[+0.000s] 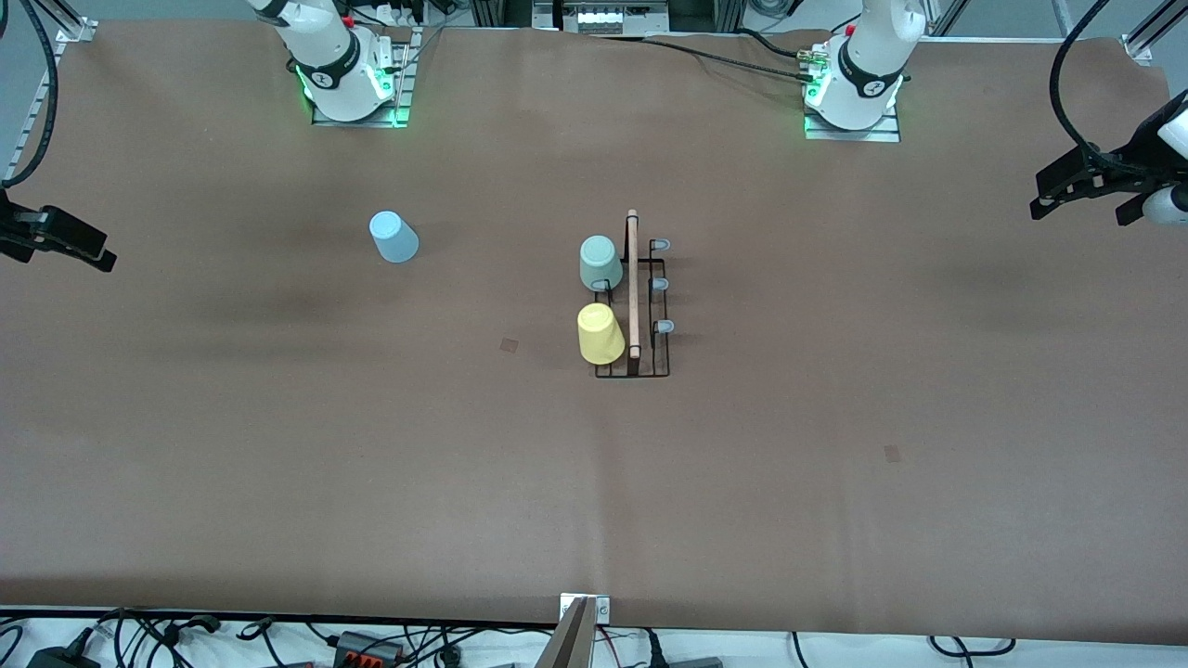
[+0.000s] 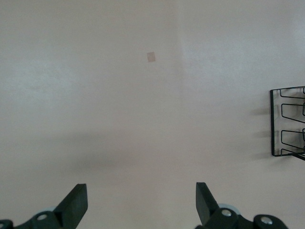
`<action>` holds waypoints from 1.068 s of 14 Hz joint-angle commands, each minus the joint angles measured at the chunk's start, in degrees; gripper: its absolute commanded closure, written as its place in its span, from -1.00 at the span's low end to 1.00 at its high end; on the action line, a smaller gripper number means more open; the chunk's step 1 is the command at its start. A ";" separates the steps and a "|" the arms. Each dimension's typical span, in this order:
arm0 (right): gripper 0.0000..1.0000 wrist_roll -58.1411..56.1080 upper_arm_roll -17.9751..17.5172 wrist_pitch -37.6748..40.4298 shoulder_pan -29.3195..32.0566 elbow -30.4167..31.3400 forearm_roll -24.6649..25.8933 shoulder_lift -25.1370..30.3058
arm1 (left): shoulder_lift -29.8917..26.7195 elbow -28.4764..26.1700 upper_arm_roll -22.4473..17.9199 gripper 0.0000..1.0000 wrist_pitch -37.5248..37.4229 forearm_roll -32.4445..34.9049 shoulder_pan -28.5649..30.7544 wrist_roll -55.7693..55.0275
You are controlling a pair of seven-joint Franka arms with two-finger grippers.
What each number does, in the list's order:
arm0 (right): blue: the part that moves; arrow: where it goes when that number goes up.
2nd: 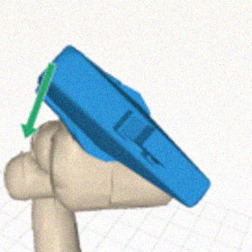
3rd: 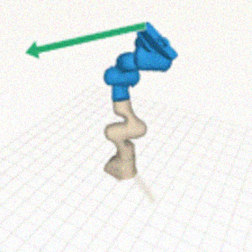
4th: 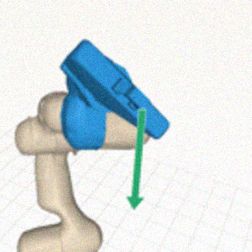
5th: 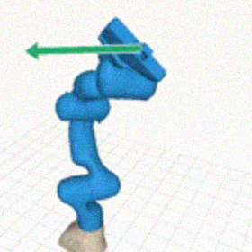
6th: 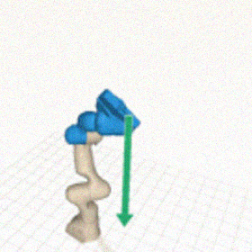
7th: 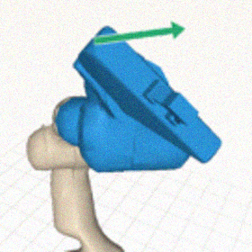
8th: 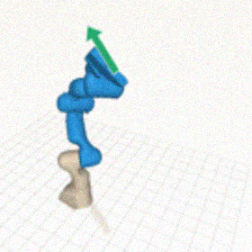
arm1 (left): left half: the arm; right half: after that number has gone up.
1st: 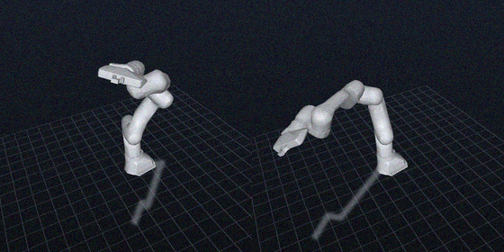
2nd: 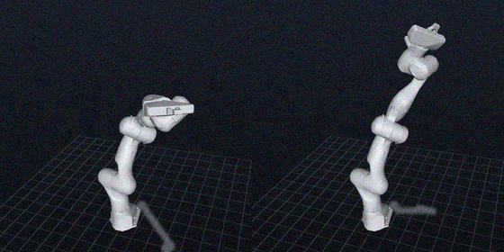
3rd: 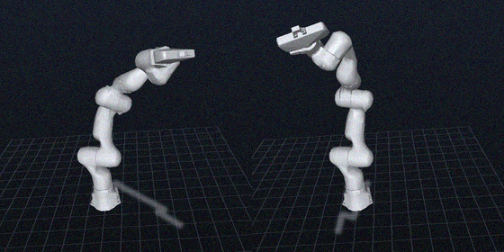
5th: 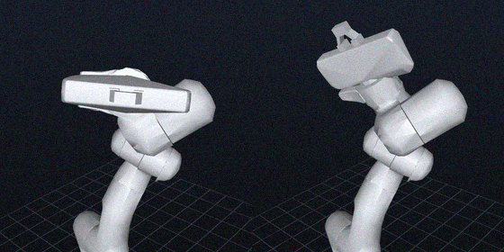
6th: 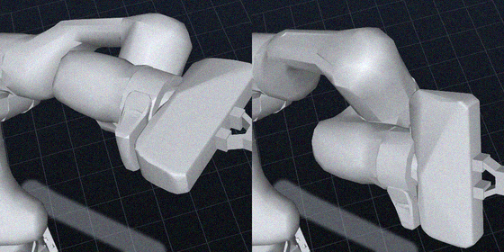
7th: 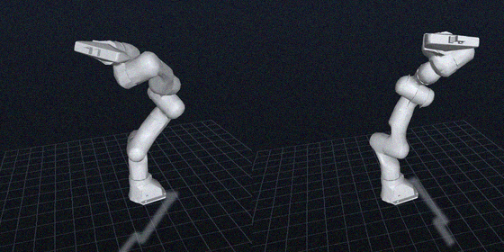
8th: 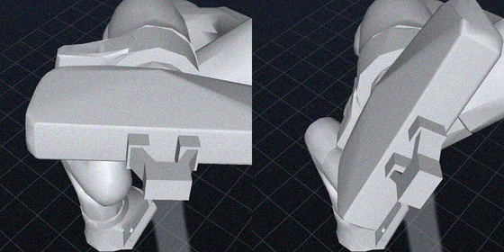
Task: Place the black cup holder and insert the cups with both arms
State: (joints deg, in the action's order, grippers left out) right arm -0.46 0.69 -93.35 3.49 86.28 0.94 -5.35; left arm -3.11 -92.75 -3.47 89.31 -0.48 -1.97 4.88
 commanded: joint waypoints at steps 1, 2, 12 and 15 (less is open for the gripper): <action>-1.00 -2.71 -0.60 0.63 0.82 -0.32 -0.24 0.78 | 0.82 1.70 0.13 -1.00 -1.16 0.40 0.22 0.22; -1.00 -2.71 -0.43 0.72 0.73 -0.41 -0.24 0.86 | 0.82 1.70 0.13 -1.00 -1.16 0.40 0.22 0.22; -1.00 -2.45 -0.42 0.80 0.12 -0.50 -0.24 1.13 | 0.82 1.70 0.13 -1.00 -1.16 0.40 0.30 0.48; -1.00 -2.62 -0.42 1.85 0.29 -0.58 -0.32 1.13 | 0.82 1.70 0.13 -1.00 -1.16 0.40 0.30 0.39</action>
